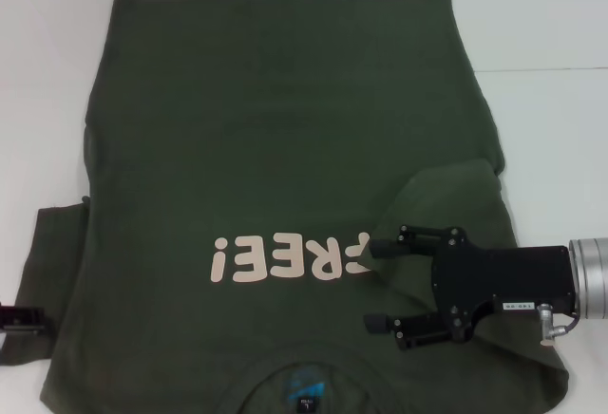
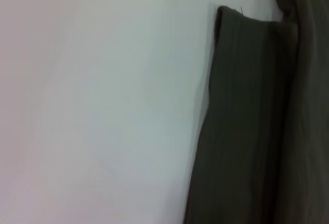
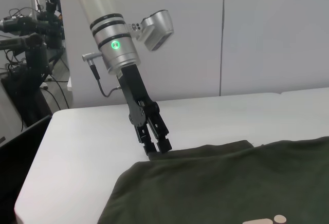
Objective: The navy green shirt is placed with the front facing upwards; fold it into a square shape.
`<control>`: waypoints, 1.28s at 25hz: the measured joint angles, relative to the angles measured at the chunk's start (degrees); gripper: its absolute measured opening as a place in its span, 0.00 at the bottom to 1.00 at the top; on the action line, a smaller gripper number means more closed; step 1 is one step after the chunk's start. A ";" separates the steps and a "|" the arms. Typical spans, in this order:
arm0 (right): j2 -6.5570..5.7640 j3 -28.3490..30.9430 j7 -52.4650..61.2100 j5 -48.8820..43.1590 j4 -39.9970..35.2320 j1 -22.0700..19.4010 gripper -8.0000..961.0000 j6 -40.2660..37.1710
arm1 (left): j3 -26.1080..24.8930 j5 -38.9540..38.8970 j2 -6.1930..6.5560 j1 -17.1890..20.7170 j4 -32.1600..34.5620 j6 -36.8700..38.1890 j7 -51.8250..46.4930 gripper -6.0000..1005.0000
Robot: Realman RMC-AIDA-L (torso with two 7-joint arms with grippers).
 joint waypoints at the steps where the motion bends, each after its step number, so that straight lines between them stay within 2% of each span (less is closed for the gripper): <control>1: 0.00 -0.02 0.00 -0.04 0.00 0.06 0.94 0.11 | -0.01 0.00 0.04 -0.14 -0.28 -0.04 -0.03 0.90; 20: 0.00 -0.06 0.00 -0.06 0.00 -0.02 0.94 0.09 | 0.02 -0.61 0.10 -1.80 -1.68 -0.30 0.42 0.81; 32: 0.00 -0.06 0.00 0.11 0.00 -0.22 0.94 -0.22 | 0.02 -0.46 0.08 -1.79 -1.73 -0.87 0.30 0.72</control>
